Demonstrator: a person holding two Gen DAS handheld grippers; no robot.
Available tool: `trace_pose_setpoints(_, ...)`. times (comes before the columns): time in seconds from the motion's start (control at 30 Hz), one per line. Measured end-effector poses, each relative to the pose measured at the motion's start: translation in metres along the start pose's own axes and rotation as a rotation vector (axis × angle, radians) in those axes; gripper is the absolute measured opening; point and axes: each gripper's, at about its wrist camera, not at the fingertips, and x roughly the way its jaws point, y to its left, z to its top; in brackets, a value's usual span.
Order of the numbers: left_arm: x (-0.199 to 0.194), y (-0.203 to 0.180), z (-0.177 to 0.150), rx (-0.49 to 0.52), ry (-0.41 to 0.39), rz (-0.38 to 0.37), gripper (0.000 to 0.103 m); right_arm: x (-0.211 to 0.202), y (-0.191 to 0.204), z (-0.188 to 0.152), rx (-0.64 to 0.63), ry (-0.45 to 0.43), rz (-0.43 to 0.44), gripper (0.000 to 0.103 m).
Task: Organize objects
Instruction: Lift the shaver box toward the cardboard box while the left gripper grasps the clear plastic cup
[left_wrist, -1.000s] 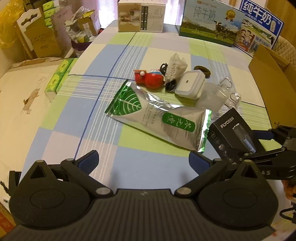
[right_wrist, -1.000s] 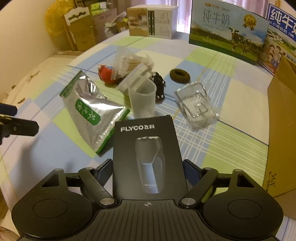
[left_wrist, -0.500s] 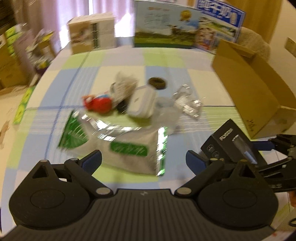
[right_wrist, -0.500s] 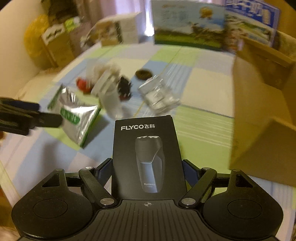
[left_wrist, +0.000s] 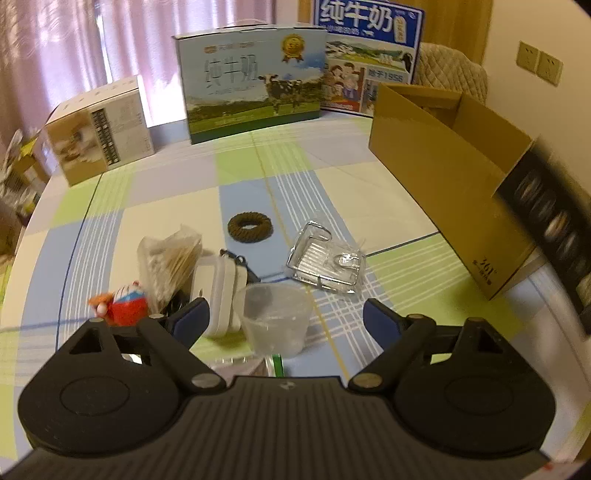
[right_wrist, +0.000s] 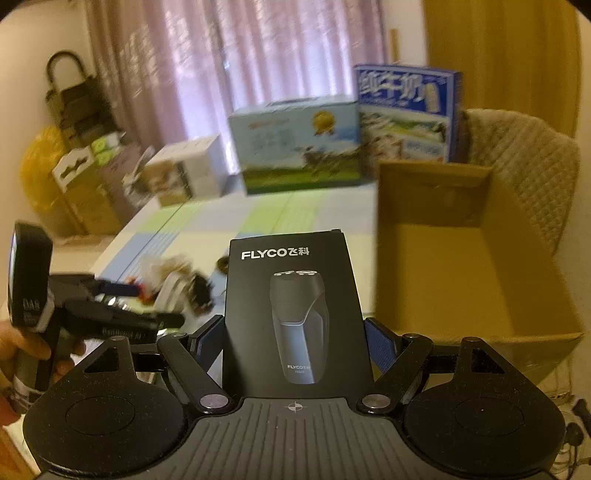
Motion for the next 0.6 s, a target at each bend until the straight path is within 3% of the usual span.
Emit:
trace_pose_setpoints(0.3, 0.028, -0.001, 0.004, 0.101, 0.026, 0.001, 0.074, -0.022, -0.056, 0.015, 0.086, -0.05, -0.125, 0.076)
trace_pose_setpoints(0.47, 0.034, -0.004, 0.003, 0.133, 0.044, 0.009, 0.05, -0.029, -0.08, 0.017, 0.114, -0.058, -0.169, 0.076)
trace_pose_setpoints(0.6, 0.034, -0.005, 0.005, 0.143, 0.048, 0.019, 0.051, -0.027, -0.094, 0.019, 0.127, -0.058, -0.184, 0.076)
